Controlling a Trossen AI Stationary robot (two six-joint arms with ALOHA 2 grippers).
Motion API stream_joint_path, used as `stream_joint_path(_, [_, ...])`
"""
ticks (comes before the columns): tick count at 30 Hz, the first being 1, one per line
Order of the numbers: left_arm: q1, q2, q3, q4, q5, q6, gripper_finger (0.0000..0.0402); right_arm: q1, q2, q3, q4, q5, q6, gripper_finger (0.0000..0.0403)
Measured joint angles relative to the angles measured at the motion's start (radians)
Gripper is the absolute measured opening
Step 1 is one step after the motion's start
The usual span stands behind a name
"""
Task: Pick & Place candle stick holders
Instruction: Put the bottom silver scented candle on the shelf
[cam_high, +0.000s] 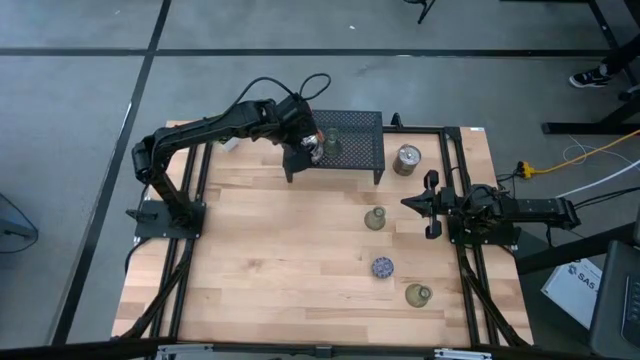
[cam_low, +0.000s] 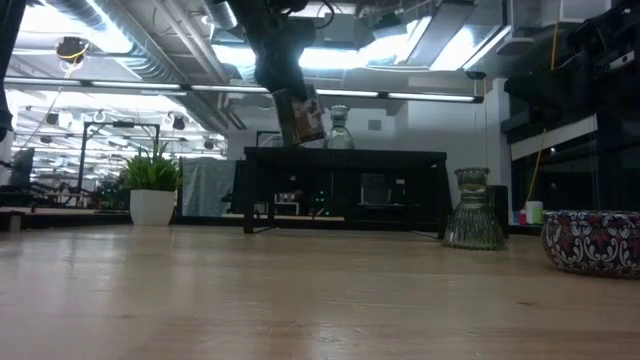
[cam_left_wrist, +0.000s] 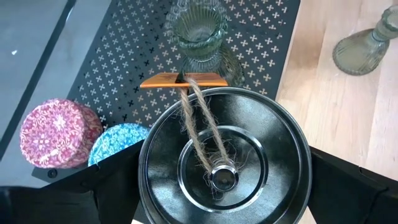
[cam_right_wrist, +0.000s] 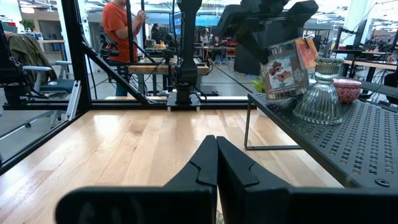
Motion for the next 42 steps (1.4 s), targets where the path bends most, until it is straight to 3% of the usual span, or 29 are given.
stream_joint_path(13, [0.015, 0.009, 0.000, -0.004, 0.010, -0.001, 0.0381, 0.000, 0.000, 0.000, 0.000, 0.000, 0.000, 0.0000])
stream_joint_path(42, [0.021, 0.008, 0.016, 0.000, 0.025, 0.008, 0.0390, 0.000, 0.000, 0.000, 0.000, 0.000, 0.000, 0.0000])
